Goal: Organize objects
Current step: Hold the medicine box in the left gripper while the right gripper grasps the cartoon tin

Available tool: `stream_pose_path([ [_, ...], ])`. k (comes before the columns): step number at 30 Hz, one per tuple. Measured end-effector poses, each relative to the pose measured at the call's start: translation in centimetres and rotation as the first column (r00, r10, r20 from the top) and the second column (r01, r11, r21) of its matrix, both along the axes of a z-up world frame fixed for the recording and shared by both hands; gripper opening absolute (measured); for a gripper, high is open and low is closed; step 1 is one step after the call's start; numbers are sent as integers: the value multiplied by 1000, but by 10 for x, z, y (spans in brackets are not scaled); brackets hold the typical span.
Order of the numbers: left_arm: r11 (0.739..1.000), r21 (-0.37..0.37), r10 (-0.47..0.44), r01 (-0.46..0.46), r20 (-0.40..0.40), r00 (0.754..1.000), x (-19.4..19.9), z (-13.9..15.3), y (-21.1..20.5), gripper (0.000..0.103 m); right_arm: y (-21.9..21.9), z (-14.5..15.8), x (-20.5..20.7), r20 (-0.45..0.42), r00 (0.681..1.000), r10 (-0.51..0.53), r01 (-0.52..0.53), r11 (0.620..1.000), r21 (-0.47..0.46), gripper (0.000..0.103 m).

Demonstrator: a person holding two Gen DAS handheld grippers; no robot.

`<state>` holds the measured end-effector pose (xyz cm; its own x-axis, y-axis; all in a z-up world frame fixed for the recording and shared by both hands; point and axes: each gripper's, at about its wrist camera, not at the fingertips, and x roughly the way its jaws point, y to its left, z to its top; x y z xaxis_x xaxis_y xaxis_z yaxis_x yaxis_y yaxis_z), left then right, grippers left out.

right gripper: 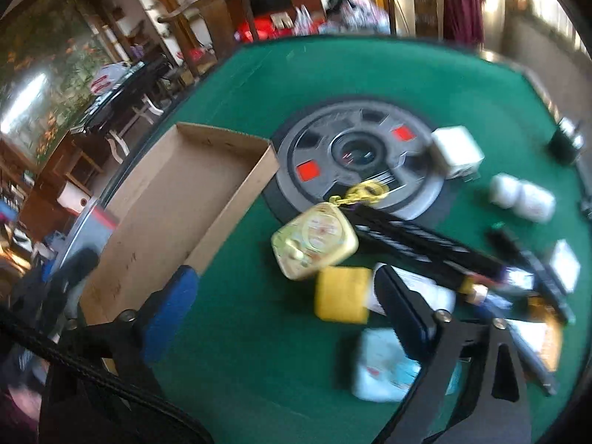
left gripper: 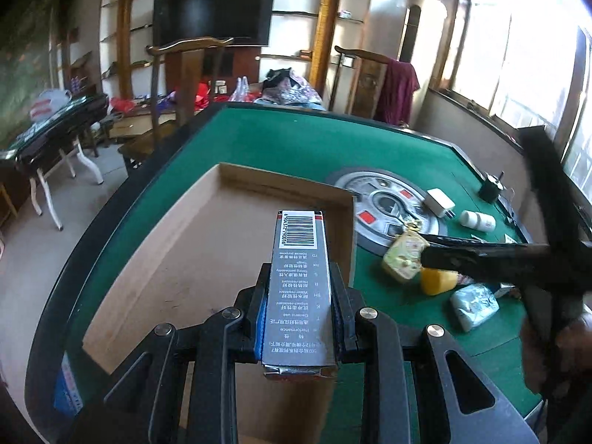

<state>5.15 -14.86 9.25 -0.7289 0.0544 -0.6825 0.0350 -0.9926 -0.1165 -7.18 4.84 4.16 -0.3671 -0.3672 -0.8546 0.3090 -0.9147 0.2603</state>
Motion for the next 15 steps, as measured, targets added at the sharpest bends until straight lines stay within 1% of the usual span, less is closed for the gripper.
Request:
stream_pose_path([
  [2, 1000, 2, 9, -9, -5, 1000, 0, -2, -7, 23, -7, -7, -12, 28, 999, -38, 37, 999, 35, 90],
  [4, 1000, 10, 14, -14, -9, 1000, 1, -5, -17, 23, -11, -14, -21, 58, 996, -73, 70, 996, 62, 90],
  [5, 1000, 15, 17, -17, -8, 1000, 1, -8, -20, 23, -13, -20, -27, 85, 990, -109, 102, 992, 80, 90],
  [7, 999, 28, 16, -16, -6, 1000, 0, -12, -25, 23, -15, -28, -32, 112, 982, -152, 143, 986, 84, 90],
  [8, 999, 34, 16, -16, -5, 1000, 0, -14, -27, 23, -18, -31, -33, 115, 979, -165, 155, 984, 92, 88],
  [10, 999, 42, 17, -17, -1, 1000, -1, -19, -30, 23, -25, -38, -34, 116, 972, -204, 186, 971, 152, 81],
  [11, 999, 46, 15, -15, -1, 1000, -1, -20, -31, 23, -28, -44, -35, 118, 966, -229, 207, 962, 179, 77],
  [13, 998, 60, 12, -12, -2, 1000, -1, -23, -34, 23, -34, -44, -32, 54, 966, -254, 236, 944, 231, 68],
  [14, 998, 65, 11, -11, -4, 1000, 0, -23, -36, 23, -35, -44, -29, 35, 964, -263, 248, 941, 232, 68],
  [15, 998, 68, 11, -10, -7, 1000, 1, -23, -38, 23, -33, -44, -27, 33, 961, -275, 264, 944, 196, 68],
])
